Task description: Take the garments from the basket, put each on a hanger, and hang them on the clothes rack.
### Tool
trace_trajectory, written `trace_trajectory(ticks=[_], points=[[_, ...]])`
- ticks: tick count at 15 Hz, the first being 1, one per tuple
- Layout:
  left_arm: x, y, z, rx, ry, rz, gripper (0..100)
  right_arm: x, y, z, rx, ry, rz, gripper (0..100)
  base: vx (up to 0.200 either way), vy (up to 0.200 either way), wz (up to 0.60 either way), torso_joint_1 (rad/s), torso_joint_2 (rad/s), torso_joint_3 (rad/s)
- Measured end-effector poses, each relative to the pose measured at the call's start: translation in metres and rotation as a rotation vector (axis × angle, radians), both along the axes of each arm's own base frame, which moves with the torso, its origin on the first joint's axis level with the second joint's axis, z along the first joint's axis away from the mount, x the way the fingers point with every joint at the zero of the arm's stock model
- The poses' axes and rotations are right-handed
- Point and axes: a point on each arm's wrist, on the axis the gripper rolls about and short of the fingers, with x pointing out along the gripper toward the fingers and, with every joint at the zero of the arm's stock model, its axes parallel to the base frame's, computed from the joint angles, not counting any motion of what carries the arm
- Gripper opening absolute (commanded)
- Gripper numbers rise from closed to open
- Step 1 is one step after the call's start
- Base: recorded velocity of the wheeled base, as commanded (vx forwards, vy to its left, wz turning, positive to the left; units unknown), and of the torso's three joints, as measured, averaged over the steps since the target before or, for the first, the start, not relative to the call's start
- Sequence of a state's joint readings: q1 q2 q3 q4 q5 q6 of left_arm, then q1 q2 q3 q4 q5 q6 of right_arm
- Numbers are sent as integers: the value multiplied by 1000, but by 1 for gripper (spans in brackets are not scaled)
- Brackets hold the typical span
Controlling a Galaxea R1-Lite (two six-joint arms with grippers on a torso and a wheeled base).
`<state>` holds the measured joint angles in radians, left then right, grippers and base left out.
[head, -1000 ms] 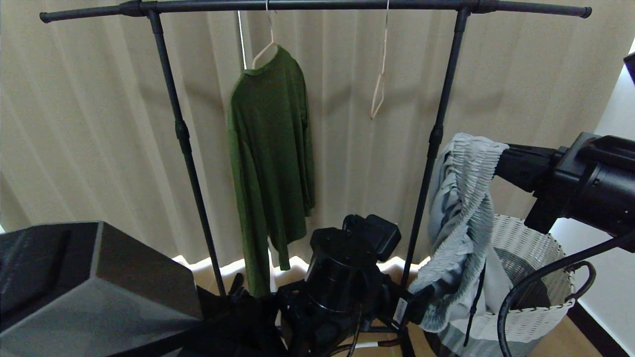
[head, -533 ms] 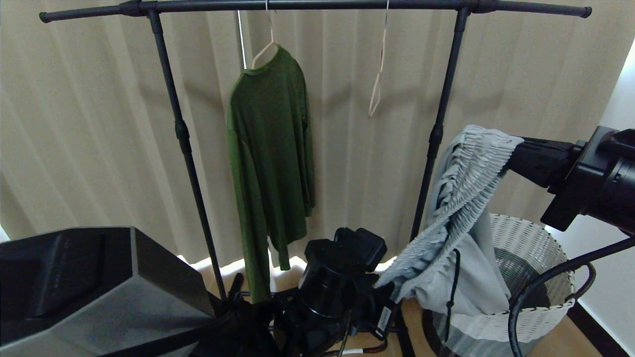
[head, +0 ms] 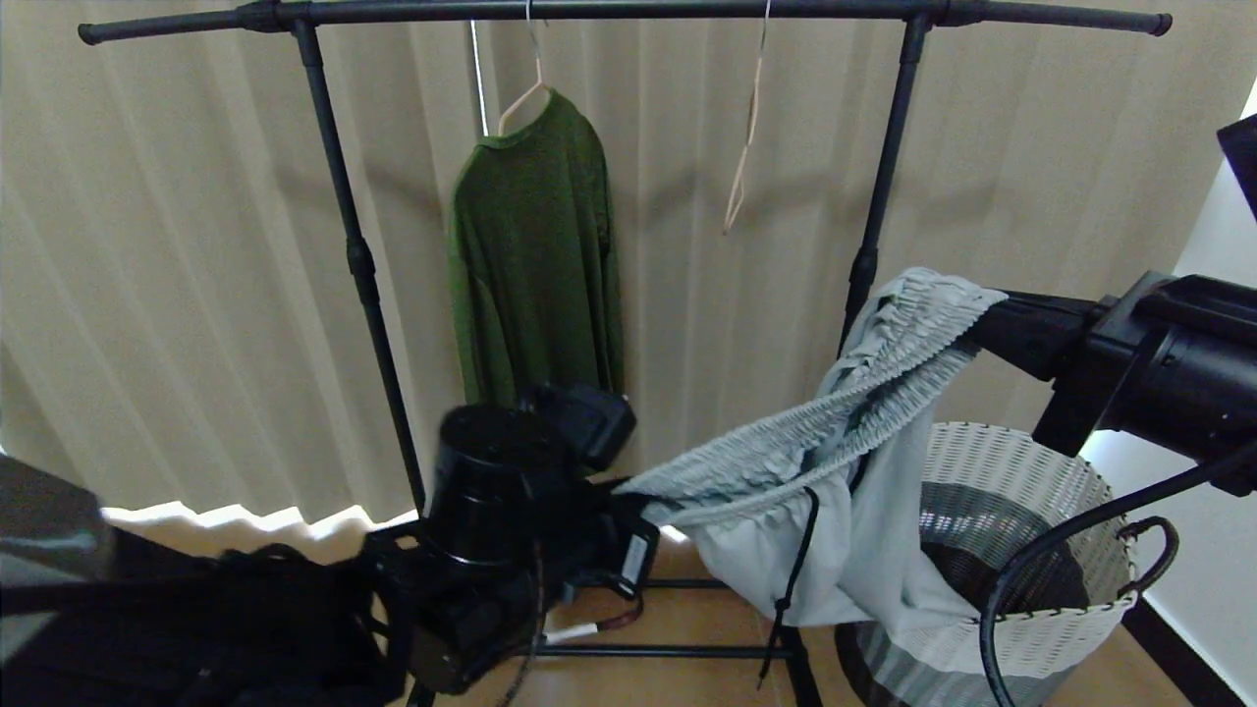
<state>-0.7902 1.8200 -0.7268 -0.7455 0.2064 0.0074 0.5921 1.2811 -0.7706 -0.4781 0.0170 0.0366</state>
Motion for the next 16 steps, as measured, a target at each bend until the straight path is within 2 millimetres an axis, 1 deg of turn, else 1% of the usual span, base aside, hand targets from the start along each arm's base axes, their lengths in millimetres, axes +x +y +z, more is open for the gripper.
trace_trajectory(ticks=[1,3,4,5,8,12,15,16], points=[[3,19,17,1,-33,44,0,2,1,-2,2,-3,-1,0,0,0,0,0,0,0],[2,50,48,-3,-73,108,0,6,2,-8,0,-9,-9,0,0,0,0,0,0,0],[0,62,62,-13,-88,125,0,9,3,-11,-4,-7,-14,0,0,0,0,0,0,0],[-3,70,73,-22,-100,132,0,11,3,-15,-9,2,-18,0,0,0,0,0,0,0],[-11,81,104,-51,-138,146,0,14,5,-24,-25,23,-23,0,0,0,0,0,0,0],[-13,84,145,-64,-196,141,0,22,-4,-24,-35,7,-77,0,0,0,0,0,0,0],[-10,83,187,-87,-263,109,0,40,-14,-11,6,-69,-152,0,0,0,0,0,0,0],[-8,82,195,-85,-257,82,0,46,-16,-8,15,-87,-171,0,0,0,0,0,0,0]])
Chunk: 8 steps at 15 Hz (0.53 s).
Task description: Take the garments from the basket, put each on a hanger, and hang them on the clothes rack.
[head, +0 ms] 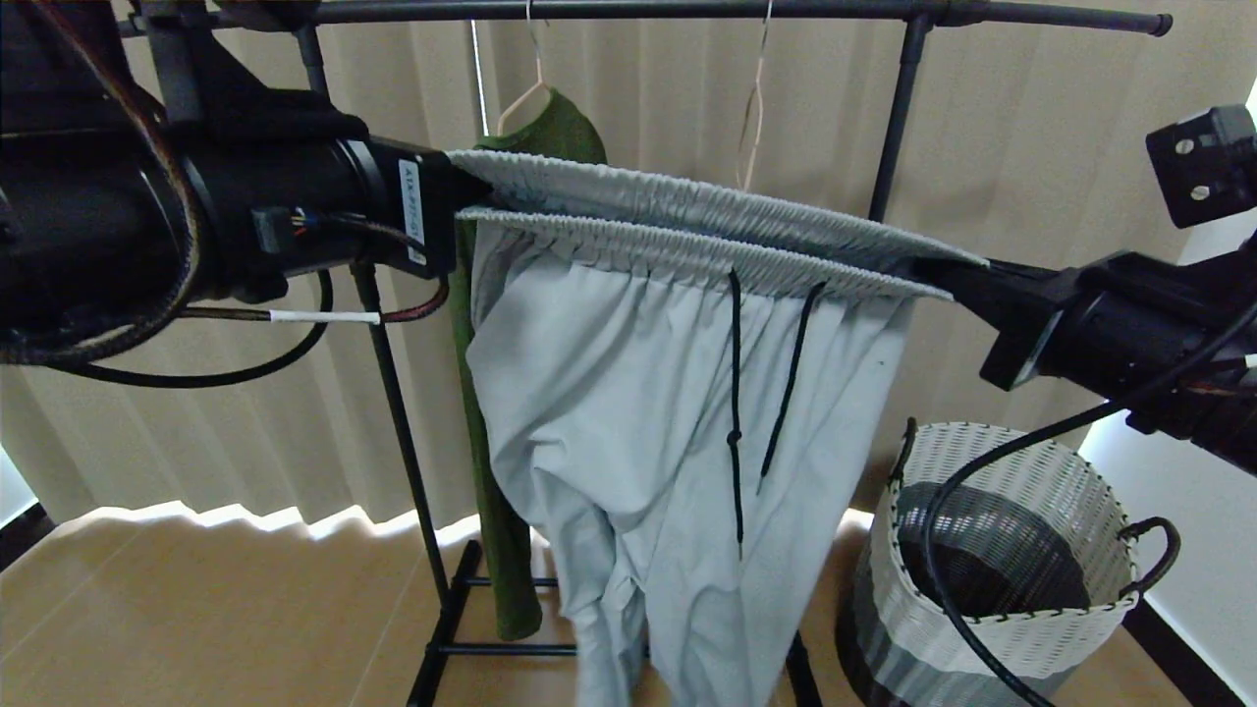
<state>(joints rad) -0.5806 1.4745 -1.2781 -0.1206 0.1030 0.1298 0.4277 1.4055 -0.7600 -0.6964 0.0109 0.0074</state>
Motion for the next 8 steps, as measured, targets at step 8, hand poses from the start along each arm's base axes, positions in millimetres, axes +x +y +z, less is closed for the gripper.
trace_trajectory(ticks=[8], points=[[-5,2,-19,27,51,-42,0,9,7,12,36,-71,16,0,0,0,0,0,0,0]])
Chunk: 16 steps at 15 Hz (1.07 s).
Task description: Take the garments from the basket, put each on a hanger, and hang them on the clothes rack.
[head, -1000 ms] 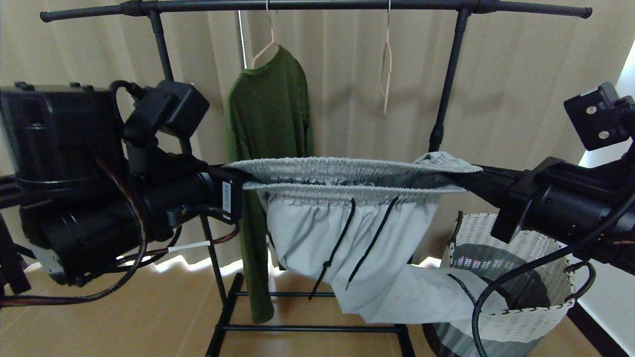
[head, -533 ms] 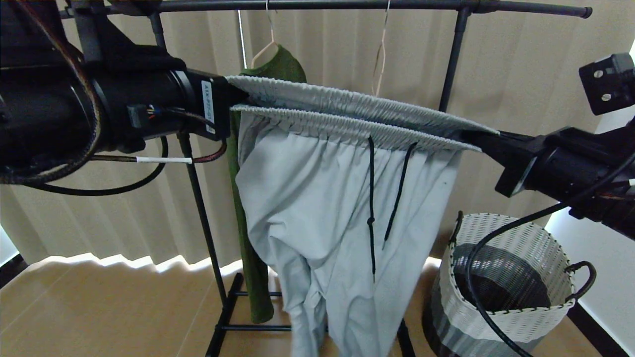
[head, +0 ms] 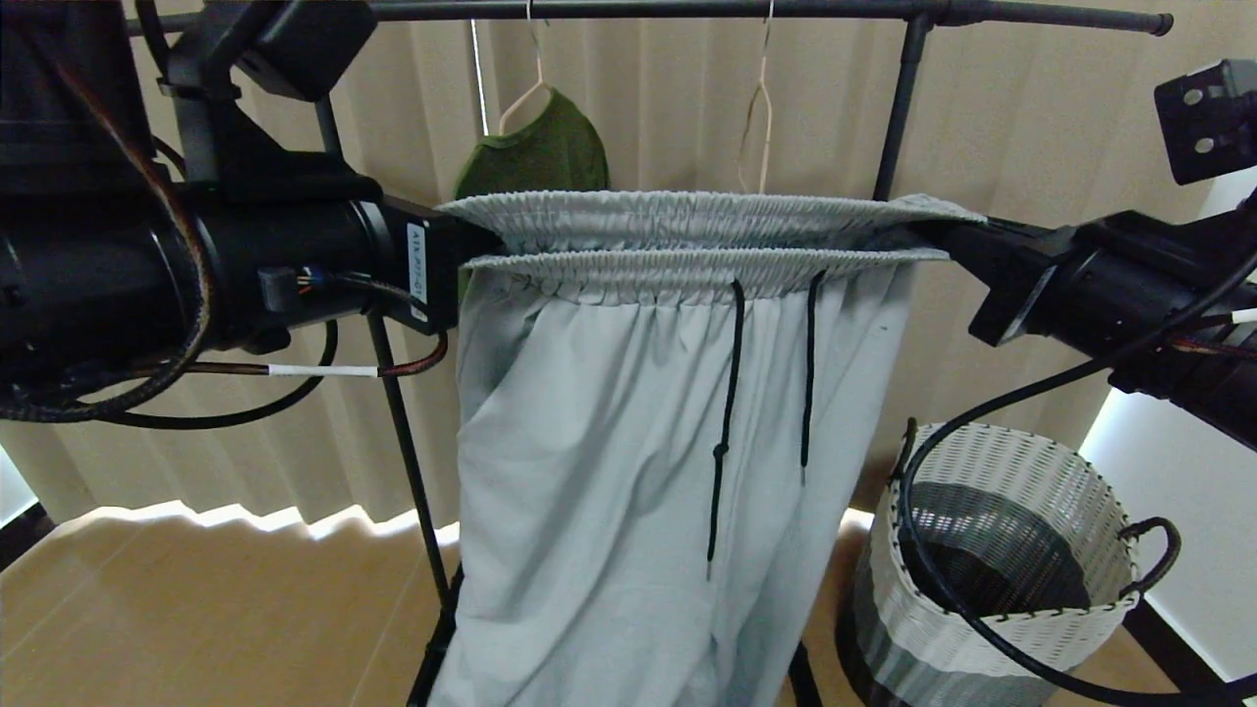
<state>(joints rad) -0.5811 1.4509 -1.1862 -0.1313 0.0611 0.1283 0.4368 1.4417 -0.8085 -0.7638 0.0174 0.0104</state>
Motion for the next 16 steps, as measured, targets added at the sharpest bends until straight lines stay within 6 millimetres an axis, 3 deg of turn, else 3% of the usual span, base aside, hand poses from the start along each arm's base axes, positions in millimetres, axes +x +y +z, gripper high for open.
trace_trajectory(ticks=[3,9,16], points=[[-6,5,3,-19,-26,8,0,-1,4,1,-1,-2,14,0,0,0,0,0,0,0],[-25,18,-10,-7,-4,5,0,6,8,1,-3,0,18,0,0,0,0,0,0,0],[-62,24,-12,-24,-15,-107,0,40,25,11,13,-29,15,0,0,0,0,0,0,0]])
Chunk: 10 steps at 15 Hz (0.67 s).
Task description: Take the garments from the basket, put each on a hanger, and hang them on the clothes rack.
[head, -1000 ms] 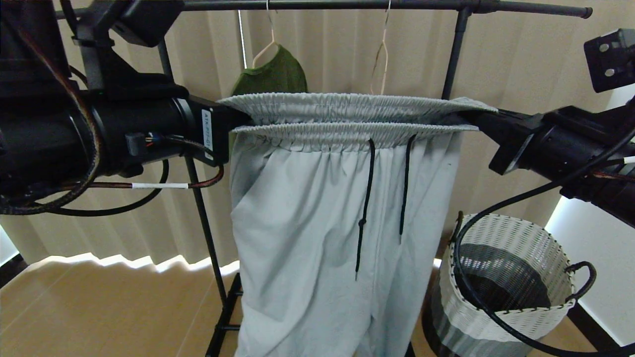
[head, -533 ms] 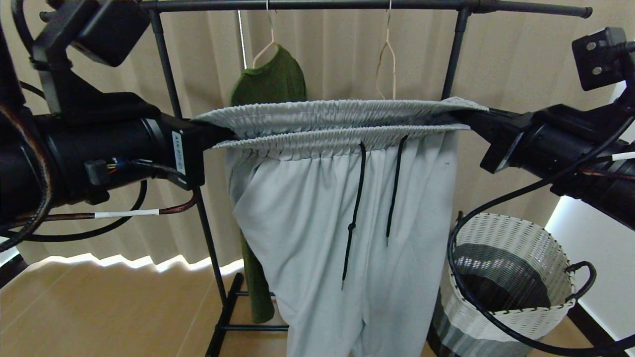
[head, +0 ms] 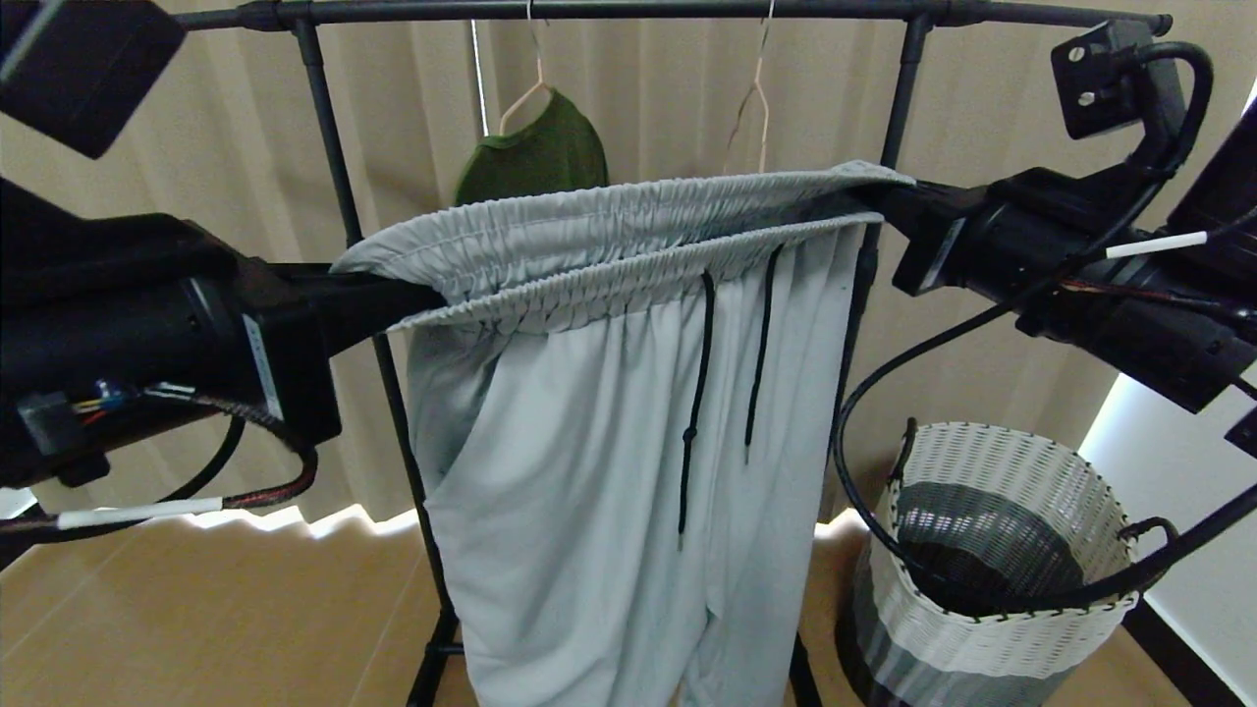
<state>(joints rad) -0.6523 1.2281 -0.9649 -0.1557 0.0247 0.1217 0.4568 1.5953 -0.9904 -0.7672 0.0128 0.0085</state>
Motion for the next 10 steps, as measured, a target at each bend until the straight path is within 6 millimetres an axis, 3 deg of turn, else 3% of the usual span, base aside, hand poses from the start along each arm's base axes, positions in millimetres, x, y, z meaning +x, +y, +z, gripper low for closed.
trace_trajectory(ticks=[4,10], points=[[-12,5,0,-11,-10,-30,0,17,9,-3,7,-14,-2,0,0,0,0,0,0,0],[-13,5,0,-11,-14,-30,0,21,10,-10,-2,5,-7,0,0,0,0,0,0,0]])
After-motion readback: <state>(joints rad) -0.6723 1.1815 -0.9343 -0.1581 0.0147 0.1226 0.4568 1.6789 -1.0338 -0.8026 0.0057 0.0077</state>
